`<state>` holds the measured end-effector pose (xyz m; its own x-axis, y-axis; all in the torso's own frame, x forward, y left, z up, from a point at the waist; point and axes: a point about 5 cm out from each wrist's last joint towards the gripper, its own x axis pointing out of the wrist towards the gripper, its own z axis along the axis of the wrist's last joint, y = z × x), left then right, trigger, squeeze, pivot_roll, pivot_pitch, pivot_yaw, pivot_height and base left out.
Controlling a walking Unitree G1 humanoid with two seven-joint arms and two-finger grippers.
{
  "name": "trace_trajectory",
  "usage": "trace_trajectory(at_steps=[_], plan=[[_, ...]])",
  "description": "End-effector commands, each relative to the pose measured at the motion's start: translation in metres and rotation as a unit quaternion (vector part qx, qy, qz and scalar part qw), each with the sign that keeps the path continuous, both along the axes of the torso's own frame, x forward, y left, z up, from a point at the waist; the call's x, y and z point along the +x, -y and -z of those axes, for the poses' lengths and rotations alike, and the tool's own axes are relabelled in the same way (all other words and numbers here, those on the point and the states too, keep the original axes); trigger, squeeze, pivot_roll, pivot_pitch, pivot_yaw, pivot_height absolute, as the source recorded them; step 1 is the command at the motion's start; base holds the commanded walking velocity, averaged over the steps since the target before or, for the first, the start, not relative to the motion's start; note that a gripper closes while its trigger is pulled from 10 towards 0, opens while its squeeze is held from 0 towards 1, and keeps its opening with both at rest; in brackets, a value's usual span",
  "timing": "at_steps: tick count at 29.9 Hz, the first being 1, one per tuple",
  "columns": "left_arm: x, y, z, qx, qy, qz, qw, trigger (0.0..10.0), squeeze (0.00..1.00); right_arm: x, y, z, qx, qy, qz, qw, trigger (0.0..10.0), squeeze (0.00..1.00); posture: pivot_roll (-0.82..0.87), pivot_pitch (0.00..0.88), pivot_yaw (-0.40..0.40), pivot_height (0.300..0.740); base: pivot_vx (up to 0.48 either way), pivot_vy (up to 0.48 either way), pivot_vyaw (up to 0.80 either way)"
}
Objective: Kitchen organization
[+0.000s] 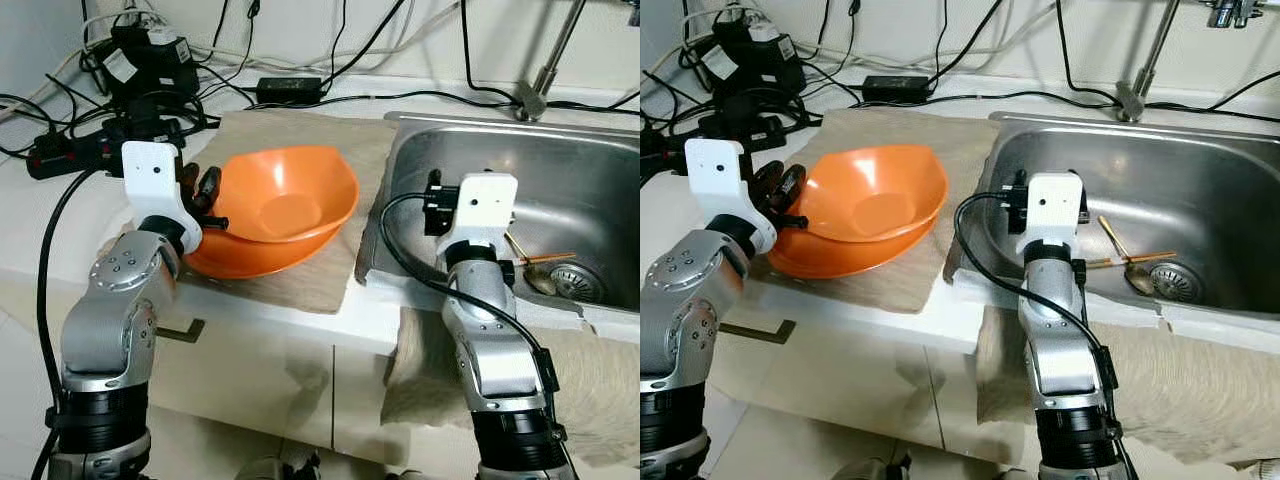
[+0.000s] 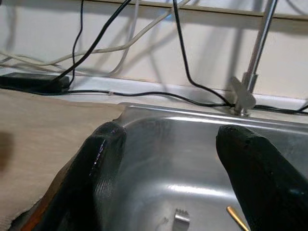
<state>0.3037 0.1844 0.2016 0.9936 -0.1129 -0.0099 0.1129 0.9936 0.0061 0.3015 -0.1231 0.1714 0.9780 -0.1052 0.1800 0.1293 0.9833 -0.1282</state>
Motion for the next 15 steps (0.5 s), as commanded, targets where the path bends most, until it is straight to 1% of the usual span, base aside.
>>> trace_trajectory(at_steps=[1, 9, 15], plan=[[0.0000, -0.0018, 0.0033, 0.008, -0.006, -0.005, 1.000, 10.0, 1.00, 0.0034, -0.0057, -0.0037, 0.004, 0.005, -0.013, 1.000, 10.0, 0.00, 0.05, 0.000, 0.060, 0.740, 0.000, 0.000, 0.00], [0.0024, 0.0005, 0.0046, 0.014, -0.007, -0.003, 1.000, 10.0, 1.00, 0.0075, -0.0078, -0.0046, 0.006, 0.006, -0.017, 1.000, 10.0, 0.00, 0.05, 0.000, 0.059, 0.740, 0.000, 0.000, 0.00], [0.0064, -0.0024, -0.0009, 0.017, 0.000, -0.006, 1.000, 10.0, 1.00, 0.0087, -0.0089, -0.0041, 0.005, 0.008, -0.018, 1.000, 10.0, 0.00, 0.05, 0.000, 0.062, 0.740, 0.000, 0.000, 0.00]])
